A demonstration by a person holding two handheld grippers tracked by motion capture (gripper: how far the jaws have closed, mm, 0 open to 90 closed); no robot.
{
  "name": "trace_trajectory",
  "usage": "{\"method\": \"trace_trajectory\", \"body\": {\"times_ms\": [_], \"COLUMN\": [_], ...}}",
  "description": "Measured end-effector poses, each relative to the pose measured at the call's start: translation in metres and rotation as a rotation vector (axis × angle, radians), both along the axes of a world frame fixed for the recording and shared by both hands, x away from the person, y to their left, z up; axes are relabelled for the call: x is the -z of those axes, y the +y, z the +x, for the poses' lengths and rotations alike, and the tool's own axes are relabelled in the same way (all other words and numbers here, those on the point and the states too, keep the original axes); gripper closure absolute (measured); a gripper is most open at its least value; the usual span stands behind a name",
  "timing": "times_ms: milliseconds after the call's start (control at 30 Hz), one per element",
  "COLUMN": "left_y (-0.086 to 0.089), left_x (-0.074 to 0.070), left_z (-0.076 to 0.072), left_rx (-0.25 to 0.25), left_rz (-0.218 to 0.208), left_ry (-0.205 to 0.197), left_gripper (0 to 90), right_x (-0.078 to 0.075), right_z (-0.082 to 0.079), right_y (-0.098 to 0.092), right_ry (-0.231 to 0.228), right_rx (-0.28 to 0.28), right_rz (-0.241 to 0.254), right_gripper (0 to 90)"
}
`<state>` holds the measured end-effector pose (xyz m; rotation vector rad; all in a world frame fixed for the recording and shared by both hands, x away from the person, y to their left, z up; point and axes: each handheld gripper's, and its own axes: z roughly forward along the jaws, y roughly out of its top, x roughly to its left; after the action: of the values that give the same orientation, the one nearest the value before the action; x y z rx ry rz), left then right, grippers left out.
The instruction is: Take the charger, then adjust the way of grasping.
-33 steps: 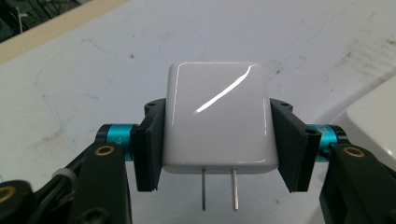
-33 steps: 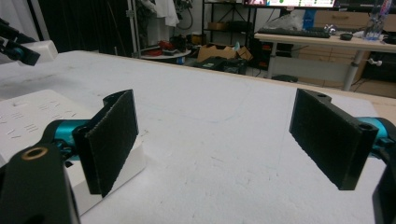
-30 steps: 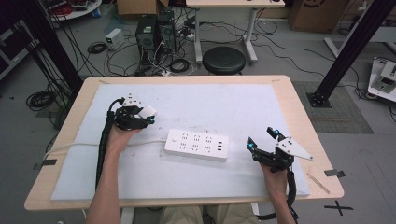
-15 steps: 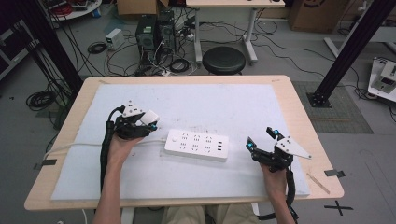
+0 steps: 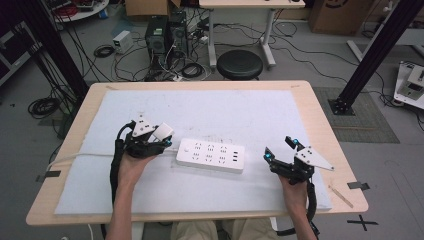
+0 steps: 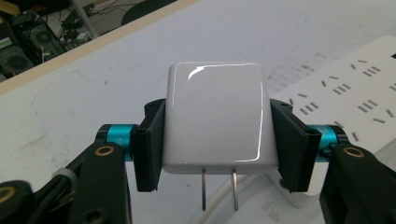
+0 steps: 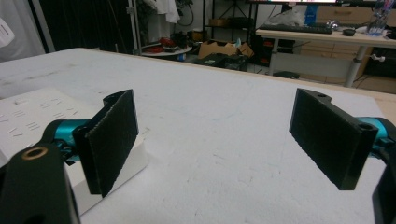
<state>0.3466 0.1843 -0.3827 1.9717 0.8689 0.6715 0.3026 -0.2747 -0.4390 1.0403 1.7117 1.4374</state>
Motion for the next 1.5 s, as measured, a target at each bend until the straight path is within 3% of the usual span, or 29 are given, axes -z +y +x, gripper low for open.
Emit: {"method": "trace_trajectory", "body": {"times_ms": [167,533,700,800,867,967,1200,1500], "left_y": [-0.012,-0.034,-0.049,-0.059,-0.066,-0.077,-0.095,-0.117], "left_x": [-0.001,0.007,0.009,0.011,0.013,0.016,0.025,0.035], "left_z": [-0.009,-0.025,-0.030,-0.034,-0.038,-0.043,-0.054,-0.067], "left_rx": [0.018,0.036,0.078,0.097,0.110,0.118,0.145,0.184], "left_rz": [0.007,0.007,0.047,0.069,0.083,0.103,0.142,0.168], "left_ry": [-0.038,-0.100,-0.109,-0.136,-0.156,-0.187,-0.304,-0.432], "left_gripper": [42.4,42.4,42.4,42.4,42.4,42.4,42.4,42.4], "right_x": [0.000,-0.001,-0.002,-0.003,-0.005,-0.010,-0.025,-0.034], "right_z": [0.000,0.000,0.001,0.004,0.006,0.009,0.015,0.019], "right_y": [0.000,0.003,0.007,0.011,0.012,0.013,0.017,0.034], "right_ry": [0.014,0.023,0.028,0.071,0.105,0.149,0.221,0.272], "right_rx": [-0.004,-0.047,-0.059,-0.088,-0.120,-0.210,-0.366,-0.505], "right_rz": [0.006,-0.032,-0.058,-0.056,-0.044,0.023,0.150,0.184], "right_gripper": [15.9,15.9,15.9,16.6,16.7,16.7,16.7,16.7]}}
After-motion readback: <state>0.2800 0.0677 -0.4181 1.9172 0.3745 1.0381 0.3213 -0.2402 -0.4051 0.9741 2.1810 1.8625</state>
